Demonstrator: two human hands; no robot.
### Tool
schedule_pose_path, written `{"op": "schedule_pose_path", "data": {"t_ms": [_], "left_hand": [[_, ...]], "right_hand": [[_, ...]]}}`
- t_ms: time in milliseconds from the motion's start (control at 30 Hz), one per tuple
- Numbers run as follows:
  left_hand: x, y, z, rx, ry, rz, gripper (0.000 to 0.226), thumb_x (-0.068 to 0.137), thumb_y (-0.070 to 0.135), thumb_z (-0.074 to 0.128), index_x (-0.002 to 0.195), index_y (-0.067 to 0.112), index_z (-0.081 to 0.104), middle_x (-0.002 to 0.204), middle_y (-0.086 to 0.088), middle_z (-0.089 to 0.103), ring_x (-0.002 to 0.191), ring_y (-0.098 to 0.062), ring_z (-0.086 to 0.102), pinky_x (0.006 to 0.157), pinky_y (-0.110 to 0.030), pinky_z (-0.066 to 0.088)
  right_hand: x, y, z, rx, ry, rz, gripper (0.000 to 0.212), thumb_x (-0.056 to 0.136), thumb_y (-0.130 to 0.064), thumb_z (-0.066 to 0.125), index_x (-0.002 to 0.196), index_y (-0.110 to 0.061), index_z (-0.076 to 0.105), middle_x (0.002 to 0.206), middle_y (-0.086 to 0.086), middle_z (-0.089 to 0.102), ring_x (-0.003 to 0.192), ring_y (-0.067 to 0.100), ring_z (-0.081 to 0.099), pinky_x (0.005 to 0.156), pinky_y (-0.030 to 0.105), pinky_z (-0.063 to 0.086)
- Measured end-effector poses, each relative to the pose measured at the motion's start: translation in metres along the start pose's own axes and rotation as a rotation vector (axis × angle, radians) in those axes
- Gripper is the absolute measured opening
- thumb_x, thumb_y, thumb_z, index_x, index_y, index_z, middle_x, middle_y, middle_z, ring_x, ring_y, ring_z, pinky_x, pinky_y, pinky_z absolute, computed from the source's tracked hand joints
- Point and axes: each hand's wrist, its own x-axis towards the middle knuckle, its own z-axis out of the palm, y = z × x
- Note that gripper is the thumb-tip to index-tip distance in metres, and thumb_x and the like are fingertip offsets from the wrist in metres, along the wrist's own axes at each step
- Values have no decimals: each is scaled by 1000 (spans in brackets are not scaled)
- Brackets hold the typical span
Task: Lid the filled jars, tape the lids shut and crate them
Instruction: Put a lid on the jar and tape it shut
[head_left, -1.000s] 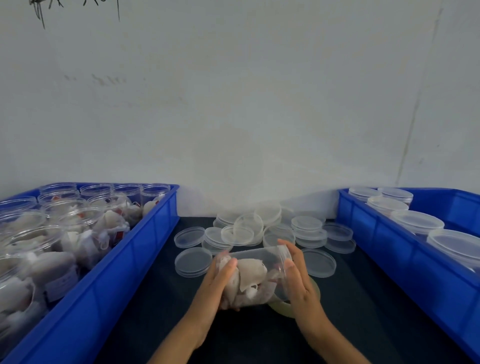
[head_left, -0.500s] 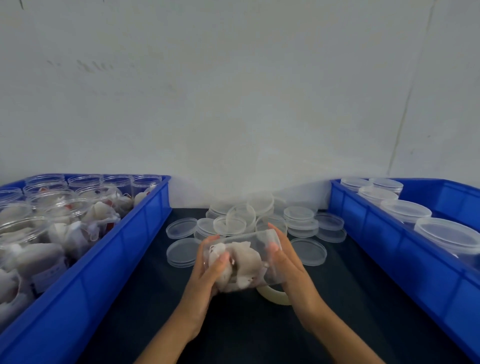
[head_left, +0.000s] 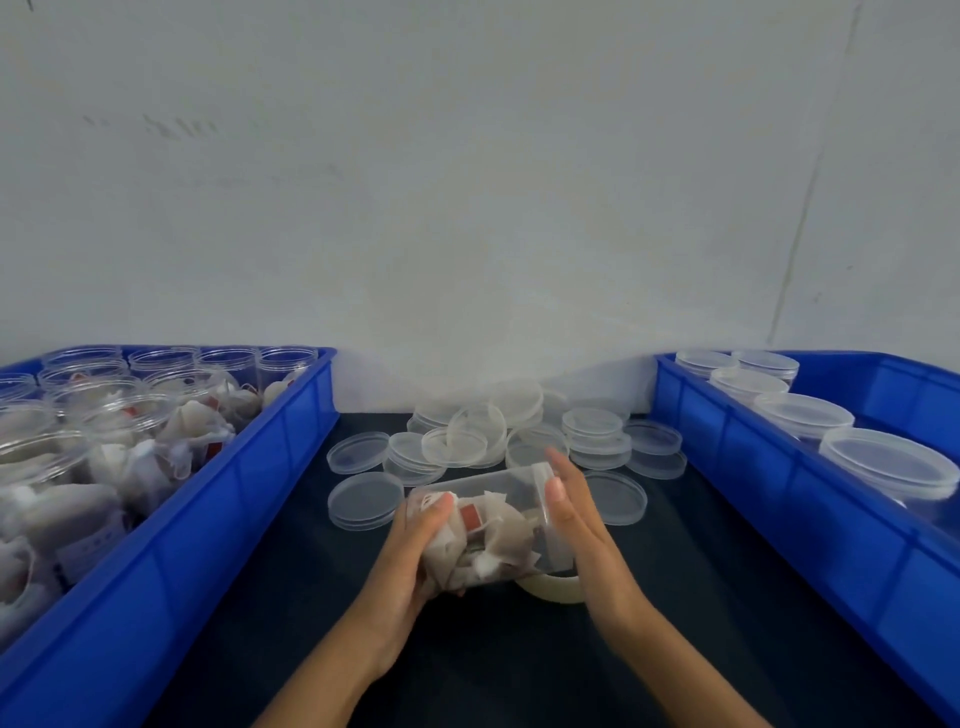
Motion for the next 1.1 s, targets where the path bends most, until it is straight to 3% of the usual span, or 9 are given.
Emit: {"op": "schedule_pose_path", "data": {"t_ms": [133,300,433,533,633,800,900,1000,1100], "left_hand": [[-3,1,2,8,-27,8,67,75,58,56,125,14,54,103,-12,73,81,-20,69,63,-29,52],[-6,2,7,58,19,134,54,76,50,59,120,19,52,111,-4,69,103,-27,67,84,-46,56],[-8,5,7,137,40,213,41,84,42,63,117,22,49,102,5,67,94,-17,68,75,-40,58],[-10,5,10,155,8,277,40,87,38,61,119,20,45,97,14,66,87,-8,68,66,-24,56],[-11,5,14,178,-13,326,46,79,43,61,117,24,45,93,21,64,85,-2,67,64,-20,54],[-10,9,7,368,-85,322,63,63,55,71,117,46,40,102,26,58,92,2,65,66,-18,53],[-10,16,0,862,73,580,86,50,61,84,122,47,39,119,34,47,110,8,52,82,-11,47],[-9,14,7,1314,258,789,98,51,60,83,134,29,41,128,14,51,115,-5,49,92,-18,35],[-8,7,14,1195,355,612,99,55,49,86,137,27,35,131,8,48,111,-10,51,80,-22,42]], "right_hand": [[-1,-1,0,-23,-28,-68,58,85,-45,50,142,-39,37,147,-28,33,132,-19,27,90,-2,35],[5,5,6,-59,93,-67,52,94,-52,40,144,-40,32,144,-31,32,122,-29,28,93,-3,31],[9,7,8,-92,160,-13,65,86,-61,28,143,-34,40,143,-15,45,132,-1,41,112,27,34],[11,4,4,-145,164,16,56,93,-57,25,119,-23,60,111,7,66,106,19,62,96,35,49],[15,-2,-4,-202,173,-14,57,102,-44,26,107,2,58,104,24,60,98,34,57,81,31,46],[10,-12,-9,-226,190,-72,42,101,-48,29,106,-17,58,106,3,63,105,19,58,95,41,46],[9,-19,-8,-241,177,-150,32,92,-62,37,112,-45,55,113,-30,51,110,-12,48,95,21,41],[7,-18,-4,-180,134,-188,46,83,-55,55,127,-46,48,126,-19,47,114,-10,48,92,15,45],[5,-17,-1,-119,77,-253,52,84,-44,63,134,-36,48,130,-7,48,118,0,50,95,20,47]]}}
